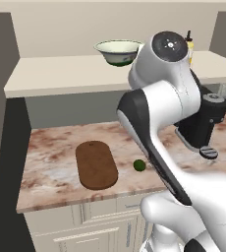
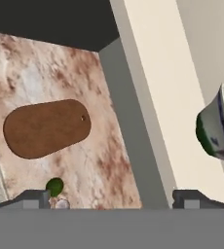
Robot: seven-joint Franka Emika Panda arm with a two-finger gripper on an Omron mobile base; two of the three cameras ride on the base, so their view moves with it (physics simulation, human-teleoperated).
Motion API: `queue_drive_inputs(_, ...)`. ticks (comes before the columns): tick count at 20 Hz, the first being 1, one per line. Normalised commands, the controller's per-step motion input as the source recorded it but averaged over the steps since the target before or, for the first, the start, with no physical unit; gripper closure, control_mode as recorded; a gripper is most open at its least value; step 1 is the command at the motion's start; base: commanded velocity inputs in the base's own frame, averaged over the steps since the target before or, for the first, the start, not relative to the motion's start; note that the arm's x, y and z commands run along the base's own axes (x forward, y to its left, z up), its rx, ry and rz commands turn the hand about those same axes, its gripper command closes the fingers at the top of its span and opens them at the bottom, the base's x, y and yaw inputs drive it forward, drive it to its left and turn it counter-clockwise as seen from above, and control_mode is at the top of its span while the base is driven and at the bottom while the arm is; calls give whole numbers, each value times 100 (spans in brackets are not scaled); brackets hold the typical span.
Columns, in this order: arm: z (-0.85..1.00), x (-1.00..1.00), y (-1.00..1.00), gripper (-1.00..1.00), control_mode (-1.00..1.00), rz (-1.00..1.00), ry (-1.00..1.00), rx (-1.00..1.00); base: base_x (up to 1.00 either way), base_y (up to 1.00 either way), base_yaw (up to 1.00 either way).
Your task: Open the cabinet. Place the bowl and condiment on the counter. Then place the lime and garlic on the cutting board.
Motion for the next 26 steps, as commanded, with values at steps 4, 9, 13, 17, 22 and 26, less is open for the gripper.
queue_drive_inputs(4, 9, 30, -18, -100, -100, -16, -7, -19, 0, 0, 0)
queue_drive_inputs(9, 1, 46, -25, -100, -100, -11, -9, -14, 0, 0, 0)
queue_drive_inputs(13, 6, 44, -22, -100, -100, -7, -15, -12, 0, 0, 0)
queue_drive_inputs(17, 14, 31, -10, -100, -100, -4, -20, -8, 0, 0, 0)
queue_drive_inputs(22, 21, 20, -2, -100, -100, -2, -18, -3, 0, 0, 0)
queue_drive_inputs(26, 3, 10, -15, -100, -100, 0, -9, 0, 0, 0, 0)
